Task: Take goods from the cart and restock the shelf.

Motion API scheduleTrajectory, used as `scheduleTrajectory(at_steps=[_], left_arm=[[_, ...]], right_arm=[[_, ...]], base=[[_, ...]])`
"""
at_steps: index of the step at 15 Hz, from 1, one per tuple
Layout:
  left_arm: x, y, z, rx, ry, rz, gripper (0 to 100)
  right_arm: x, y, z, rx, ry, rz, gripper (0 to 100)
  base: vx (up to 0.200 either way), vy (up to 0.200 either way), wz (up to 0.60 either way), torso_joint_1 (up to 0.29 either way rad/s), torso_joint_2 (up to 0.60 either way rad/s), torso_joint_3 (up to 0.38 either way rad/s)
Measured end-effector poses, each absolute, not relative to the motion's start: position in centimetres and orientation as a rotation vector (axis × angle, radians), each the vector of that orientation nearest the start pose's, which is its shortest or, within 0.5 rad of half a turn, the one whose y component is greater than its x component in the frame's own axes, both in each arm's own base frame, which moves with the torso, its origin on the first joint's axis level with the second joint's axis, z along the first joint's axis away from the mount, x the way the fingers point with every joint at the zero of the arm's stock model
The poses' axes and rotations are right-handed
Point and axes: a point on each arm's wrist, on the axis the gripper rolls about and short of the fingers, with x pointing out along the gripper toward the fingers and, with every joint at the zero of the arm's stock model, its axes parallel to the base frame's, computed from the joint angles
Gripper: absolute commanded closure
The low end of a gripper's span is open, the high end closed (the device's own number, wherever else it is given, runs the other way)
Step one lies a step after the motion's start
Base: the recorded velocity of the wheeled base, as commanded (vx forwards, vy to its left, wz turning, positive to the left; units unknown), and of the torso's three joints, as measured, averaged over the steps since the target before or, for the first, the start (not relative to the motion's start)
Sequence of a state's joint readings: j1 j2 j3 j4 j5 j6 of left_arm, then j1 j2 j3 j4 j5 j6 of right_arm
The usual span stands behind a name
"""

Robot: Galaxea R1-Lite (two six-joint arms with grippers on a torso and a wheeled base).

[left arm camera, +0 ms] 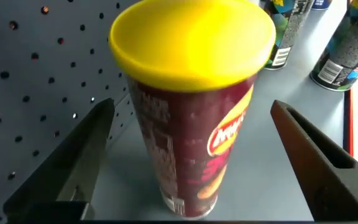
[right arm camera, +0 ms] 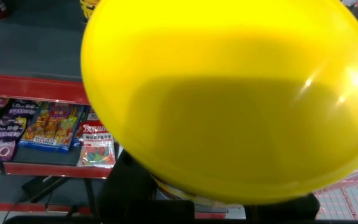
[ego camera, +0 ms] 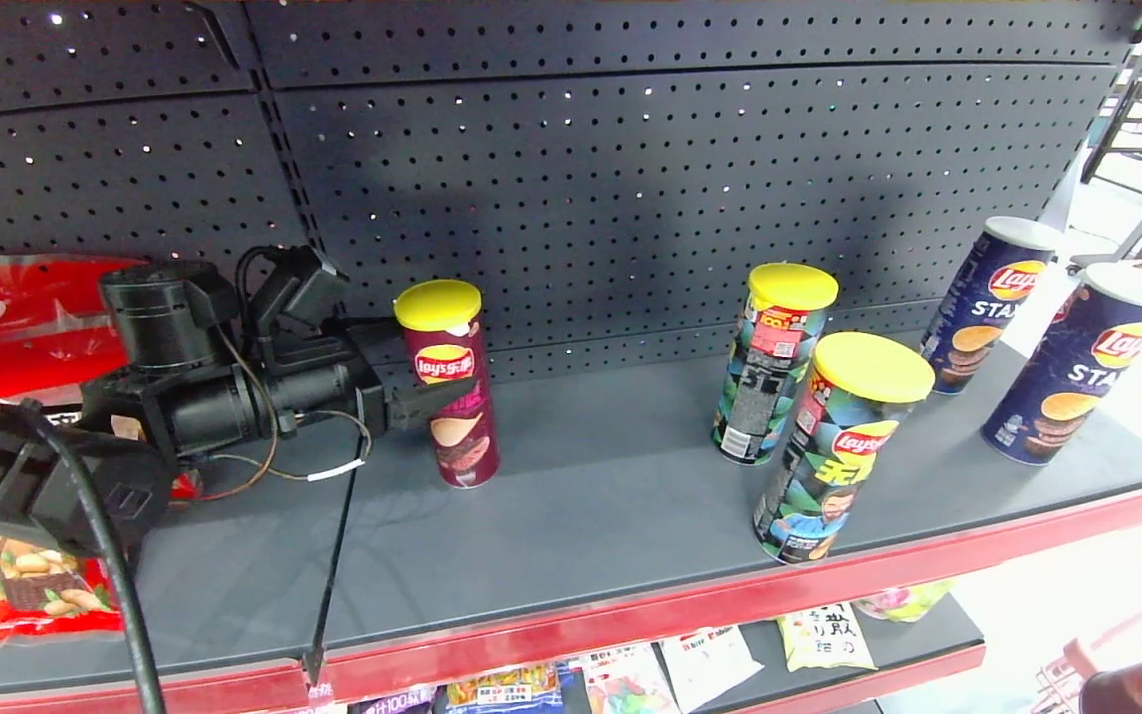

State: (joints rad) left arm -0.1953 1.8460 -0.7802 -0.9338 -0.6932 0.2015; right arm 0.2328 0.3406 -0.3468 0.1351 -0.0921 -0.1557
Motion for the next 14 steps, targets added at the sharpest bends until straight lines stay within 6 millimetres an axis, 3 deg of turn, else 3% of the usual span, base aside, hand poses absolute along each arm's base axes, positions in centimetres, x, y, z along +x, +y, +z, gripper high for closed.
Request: scheduleTrajectory(at_steps=[14], left_arm=[[33.5,-9.0,15.5,0.114,0.058,-0.911,0]], right_arm=[[-0.4,-0.3,16.5,-0.177,0.123,0.149,100]], base=[[0.000,0.000,0.00,0.000,0.00,0.000]])
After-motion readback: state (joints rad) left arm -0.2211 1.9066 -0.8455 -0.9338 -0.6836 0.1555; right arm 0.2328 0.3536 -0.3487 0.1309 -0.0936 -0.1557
